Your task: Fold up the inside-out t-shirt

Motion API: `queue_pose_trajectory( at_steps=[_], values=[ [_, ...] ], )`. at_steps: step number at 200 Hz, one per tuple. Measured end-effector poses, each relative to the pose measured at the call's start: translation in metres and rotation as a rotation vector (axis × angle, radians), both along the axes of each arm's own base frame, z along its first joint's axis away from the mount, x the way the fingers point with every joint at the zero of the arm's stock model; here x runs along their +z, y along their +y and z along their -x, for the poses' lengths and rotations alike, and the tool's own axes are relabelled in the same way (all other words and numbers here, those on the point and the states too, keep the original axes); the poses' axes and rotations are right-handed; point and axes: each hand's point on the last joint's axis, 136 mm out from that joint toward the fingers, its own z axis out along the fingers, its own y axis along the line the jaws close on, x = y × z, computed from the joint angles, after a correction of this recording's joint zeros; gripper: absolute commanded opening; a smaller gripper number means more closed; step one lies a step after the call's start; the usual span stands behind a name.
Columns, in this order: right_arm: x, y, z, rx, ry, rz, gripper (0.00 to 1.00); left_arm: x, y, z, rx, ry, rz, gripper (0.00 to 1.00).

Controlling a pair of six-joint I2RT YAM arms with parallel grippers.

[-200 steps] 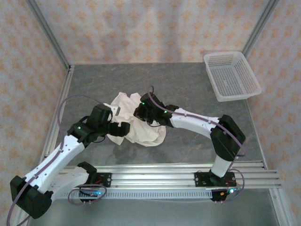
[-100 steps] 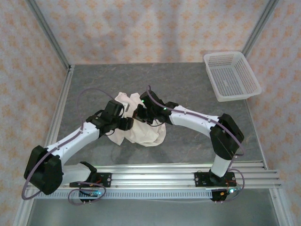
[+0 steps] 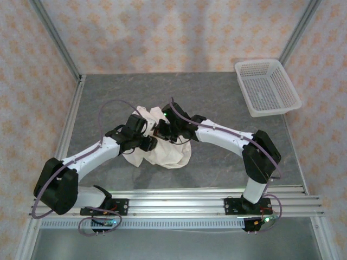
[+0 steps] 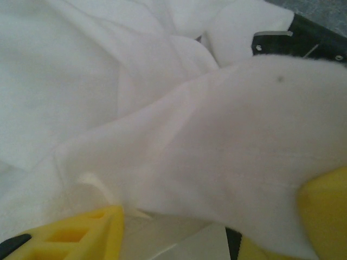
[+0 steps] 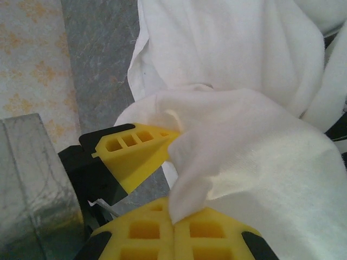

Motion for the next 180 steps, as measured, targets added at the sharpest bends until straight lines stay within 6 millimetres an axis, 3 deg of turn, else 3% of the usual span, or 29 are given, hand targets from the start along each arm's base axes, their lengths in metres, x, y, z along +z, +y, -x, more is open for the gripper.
queue_pose_trajectory(
  at_steps=[23,44,71,87,115,124,132,156,180],
  values=[
    [-0.002,-0.003,0.000,0.001,0.007,0.012,0.03,0.000,-0.004,0.002,-0.027,0.007,0.016,0.59],
    [-0.002,-0.004,0.000,0.004,0.014,0.023,0.04,0.000,-0.006,0.003,-0.037,0.009,0.017,0.77],
    [-0.004,-0.008,0.000,0.005,0.023,0.040,0.03,-0.001,-0.009,0.004,-0.049,0.006,0.014,0.78],
    [-0.005,-0.010,0.000,0.005,0.028,0.044,0.03,-0.001,-0.008,0.004,-0.046,-0.001,0.000,0.70],
    [-0.002,-0.008,0.000,0.008,0.028,0.034,0.04,0.000,-0.002,-0.001,-0.015,-0.027,-0.038,0.45],
    [0.000,-0.007,0.000,0.010,0.027,0.029,0.04,0.001,0.000,-0.004,-0.003,-0.041,-0.052,0.17],
    [0.000,-0.007,0.000,0.011,0.026,0.027,0.04,0.002,0.002,-0.006,0.012,-0.050,-0.057,0.01],
    [0.000,-0.008,-0.001,0.009,0.025,0.028,0.09,0.005,0.002,-0.009,0.022,-0.064,-0.050,0.00],
    [0.000,-0.010,-0.004,0.002,0.019,0.032,0.28,0.021,-0.001,-0.010,0.037,-0.091,0.017,0.00]
  ],
)
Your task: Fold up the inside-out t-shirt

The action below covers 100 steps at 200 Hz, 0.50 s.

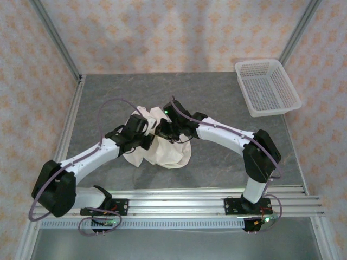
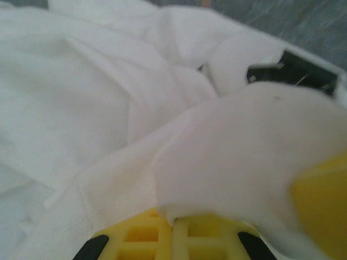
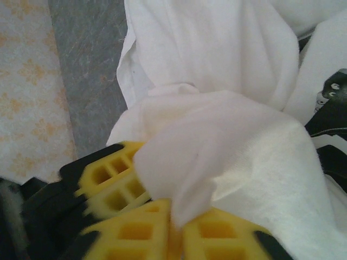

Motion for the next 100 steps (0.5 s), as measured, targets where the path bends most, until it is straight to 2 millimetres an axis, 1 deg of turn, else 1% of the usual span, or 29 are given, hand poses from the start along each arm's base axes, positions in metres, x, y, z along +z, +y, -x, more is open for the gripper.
queue_pose_trajectory(
  at_steps=[12,24,42,54,71,78,85,93,100],
  values=[
    [0.000,-0.005,-0.003,0.002,-0.021,0.011,0.34,0.013,-0.001,0.000,0.009,-0.014,0.055,0.00],
    [-0.001,-0.013,-0.003,0.004,-0.059,0.033,0.37,0.026,-0.003,-0.001,0.014,-0.023,0.107,0.00],
    [0.002,-0.034,0.000,0.000,-0.129,0.072,0.41,0.046,-0.009,0.001,0.003,-0.019,0.186,0.00],
    [0.008,-0.051,0.004,0.003,-0.205,0.092,0.45,0.057,-0.014,0.006,-0.006,0.000,0.223,0.00],
    [0.019,-0.067,0.015,0.022,-0.339,0.087,0.58,0.072,-0.019,0.014,-0.017,0.041,0.266,0.00],
    [0.023,-0.070,0.021,0.038,-0.395,0.079,0.63,0.078,-0.021,0.018,-0.021,0.056,0.282,0.00],
    [0.025,-0.069,0.029,0.065,-0.454,0.068,0.65,0.084,-0.022,0.021,-0.024,0.072,0.296,0.00],
    [0.027,-0.064,0.039,0.104,-0.519,0.052,0.67,0.091,-0.022,0.026,-0.028,0.091,0.309,0.00],
    [0.028,-0.055,0.049,0.149,-0.575,0.040,0.67,0.096,-0.022,0.029,-0.030,0.105,0.315,0.00]
  ],
)
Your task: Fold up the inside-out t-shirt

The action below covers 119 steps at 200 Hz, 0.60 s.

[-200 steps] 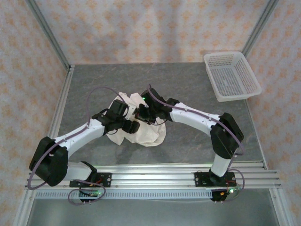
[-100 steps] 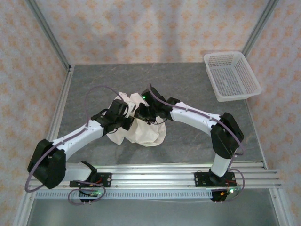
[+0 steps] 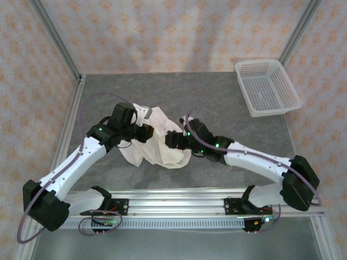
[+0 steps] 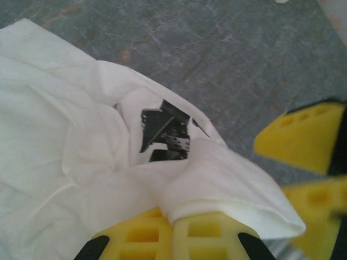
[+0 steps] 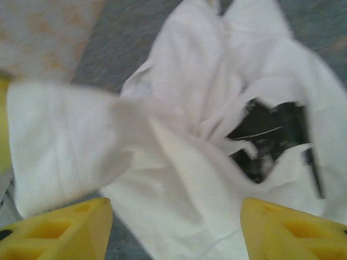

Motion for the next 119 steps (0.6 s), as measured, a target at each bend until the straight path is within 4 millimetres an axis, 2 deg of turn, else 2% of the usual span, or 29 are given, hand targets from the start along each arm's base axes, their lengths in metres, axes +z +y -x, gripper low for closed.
queue_pose_trajectory(
  at_steps=[17,29,38,45,60,74,85,98,119],
  values=[
    [-0.001,0.025,0.018,0.097,-0.097,0.005,0.68,0.012,0.002,0.005,0.006,0.032,0.012,0.00],
    [-0.003,0.041,0.021,0.126,-0.162,0.023,0.67,0.020,0.003,0.009,0.006,0.048,0.020,0.00],
    [-0.006,0.050,0.018,0.118,-0.207,0.055,0.61,0.025,0.004,0.010,0.009,0.055,0.025,0.00],
    [-0.010,0.053,0.011,0.090,-0.242,0.087,0.53,0.027,0.004,0.012,0.006,0.060,0.029,0.00],
    [-0.015,0.046,-0.007,-0.003,-0.313,0.168,0.30,0.030,0.006,0.015,0.006,0.075,0.034,0.00],
    [-0.013,0.031,-0.020,-0.087,-0.371,0.218,0.20,0.028,0.012,0.015,0.021,0.097,0.032,0.00],
    [-0.013,0.022,-0.022,-0.106,-0.395,0.218,0.14,0.026,0.018,0.015,0.038,0.117,0.037,0.00],
    [-0.018,0.013,-0.012,-0.055,-0.402,0.218,0.04,0.024,0.023,0.013,0.057,0.128,0.047,0.00],
    [-0.032,0.014,0.017,0.113,-0.360,0.208,0.01,0.009,0.028,0.013,0.083,0.176,0.066,0.00]
  ],
)
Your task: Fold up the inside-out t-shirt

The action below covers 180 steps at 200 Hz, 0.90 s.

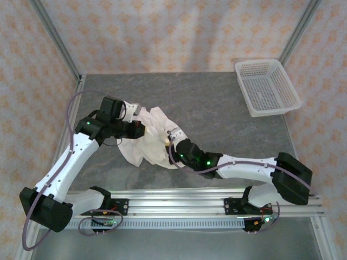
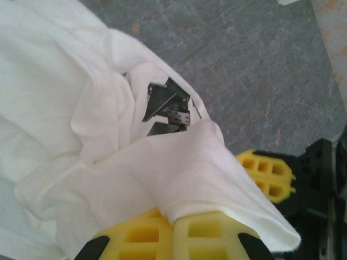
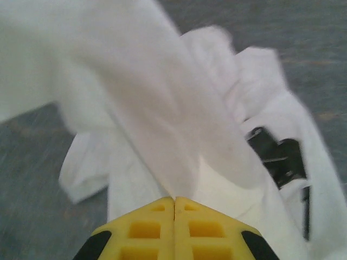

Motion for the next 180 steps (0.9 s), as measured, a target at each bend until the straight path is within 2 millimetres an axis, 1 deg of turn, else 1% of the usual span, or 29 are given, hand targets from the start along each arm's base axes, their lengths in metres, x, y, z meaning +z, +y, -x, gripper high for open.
queue_pose_trajectory(
  at_steps=[6,10,15,30,35,38,48,58,62,67,80,91,96,109,114,130,147,161,180],
  values=[
    [-0.005,0.002,0.008,0.047,0.026,0.007,0.00,-0.009,0.001,0.001,0.010,0.026,0.007,0.00],
    [-0.008,0.004,0.014,0.078,0.046,0.013,0.00,-0.018,0.001,0.000,0.022,0.052,0.010,0.00],
    [-0.013,0.005,0.021,0.111,0.069,0.024,0.00,-0.028,0.003,0.001,0.034,0.077,0.013,0.03],
    [-0.027,0.005,0.039,0.196,0.133,0.054,0.00,-0.068,0.008,-0.001,0.088,0.181,0.020,0.08],
    [-0.031,0.004,0.044,0.214,0.152,0.066,0.00,-0.082,0.011,-0.001,0.110,0.219,0.018,0.14],
    [-0.033,0.002,0.046,0.222,0.159,0.074,0.00,-0.090,0.013,-0.001,0.125,0.241,0.020,0.19],
    [-0.038,-0.002,0.051,0.240,0.178,0.097,0.00,-0.112,0.018,0.000,0.165,0.303,0.022,0.33],
    [-0.041,-0.008,0.055,0.249,0.185,0.122,0.00,-0.127,0.023,-0.001,0.207,0.346,0.027,0.39],
    [-0.041,-0.010,0.056,0.252,0.186,0.127,0.00,-0.130,0.024,-0.001,0.219,0.353,0.032,0.42],
    [-0.039,-0.012,0.057,0.255,0.183,0.134,0.00,-0.131,0.026,-0.003,0.240,0.357,0.040,0.43],
    [-0.036,-0.019,0.059,0.258,0.172,0.148,0.00,-0.126,0.031,-0.010,0.272,0.335,0.064,0.46],
    [-0.032,-0.024,0.059,0.256,0.157,0.159,0.00,-0.114,0.037,-0.016,0.295,0.287,0.081,0.46],
    [-0.031,-0.027,0.059,0.253,0.151,0.166,0.04,-0.107,0.039,-0.019,0.303,0.263,0.087,0.46],
    [-0.031,-0.033,0.059,0.248,0.143,0.186,0.23,-0.086,0.046,-0.024,0.314,0.184,0.099,0.47],
    [-0.031,-0.035,0.058,0.248,0.135,0.199,0.28,-0.076,0.047,-0.026,0.314,0.150,0.104,0.48],
    [-0.034,-0.039,0.057,0.238,0.136,0.219,0.35,-0.047,0.047,-0.025,0.290,0.047,0.116,0.49],
    [-0.027,-0.040,0.055,0.228,0.115,0.208,0.42,-0.030,0.048,-0.018,0.264,-0.018,0.114,0.51],
    [-0.016,-0.036,0.048,0.204,0.094,0.177,0.42,-0.023,0.049,-0.009,0.245,-0.045,0.104,0.52],
    [0.005,-0.027,0.031,0.144,0.061,0.120,0.35,-0.018,0.050,0.000,0.232,-0.062,0.097,0.54]
  ],
)
